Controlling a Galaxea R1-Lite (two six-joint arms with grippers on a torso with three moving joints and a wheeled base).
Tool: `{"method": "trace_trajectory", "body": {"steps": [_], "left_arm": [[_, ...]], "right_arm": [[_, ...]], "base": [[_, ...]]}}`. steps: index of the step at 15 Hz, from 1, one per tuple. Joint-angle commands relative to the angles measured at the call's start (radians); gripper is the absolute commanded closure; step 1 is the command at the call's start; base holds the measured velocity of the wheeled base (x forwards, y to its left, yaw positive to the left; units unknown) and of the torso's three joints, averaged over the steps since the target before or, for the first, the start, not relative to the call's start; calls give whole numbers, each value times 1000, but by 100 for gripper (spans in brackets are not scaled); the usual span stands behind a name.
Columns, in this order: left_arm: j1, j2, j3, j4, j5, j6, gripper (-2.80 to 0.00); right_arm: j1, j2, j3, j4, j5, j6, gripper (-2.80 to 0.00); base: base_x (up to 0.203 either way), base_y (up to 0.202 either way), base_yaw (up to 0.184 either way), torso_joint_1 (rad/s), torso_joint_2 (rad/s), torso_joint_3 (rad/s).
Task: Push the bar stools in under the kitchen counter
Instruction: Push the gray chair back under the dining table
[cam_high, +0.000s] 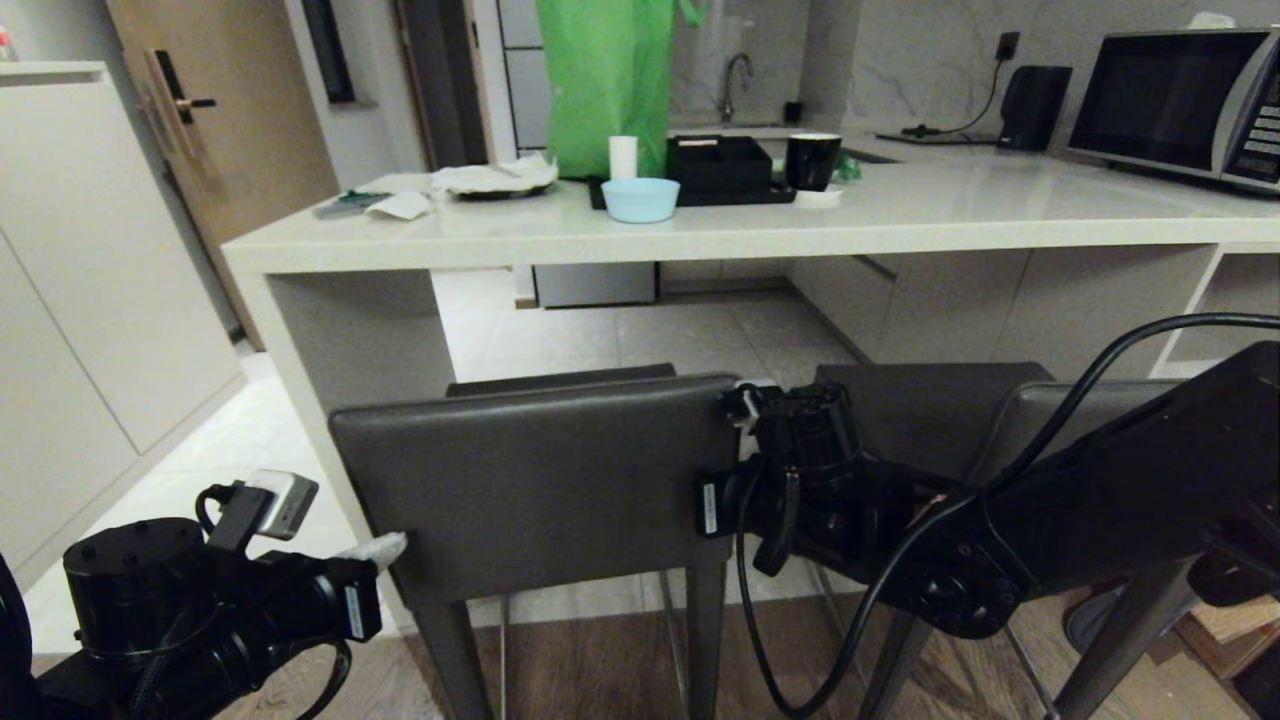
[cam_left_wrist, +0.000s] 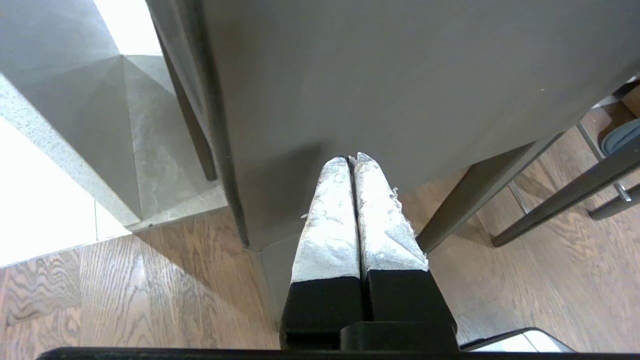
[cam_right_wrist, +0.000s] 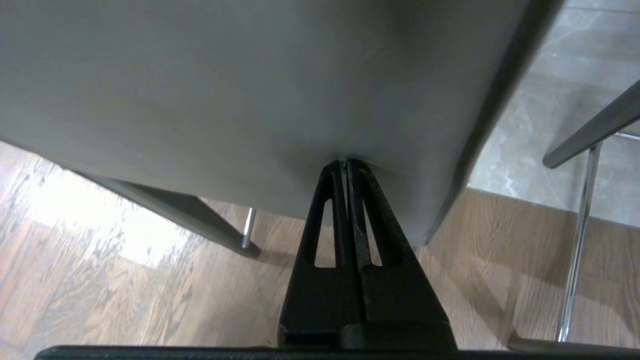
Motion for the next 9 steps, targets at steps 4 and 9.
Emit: {"method": "trace_trajectory", "body": {"steps": [4, 9], "left_arm": [[2, 41, -5, -10, 1, -1, 0], [5, 81, -43, -10, 1, 4, 0]], "right_arm": [[2, 3, 2, 1, 1, 1, 0], [5, 0, -3, 1, 1, -2, 0]], "base": [[0, 0, 0, 0, 0, 0], [0, 0, 0, 0, 0, 0]]}}
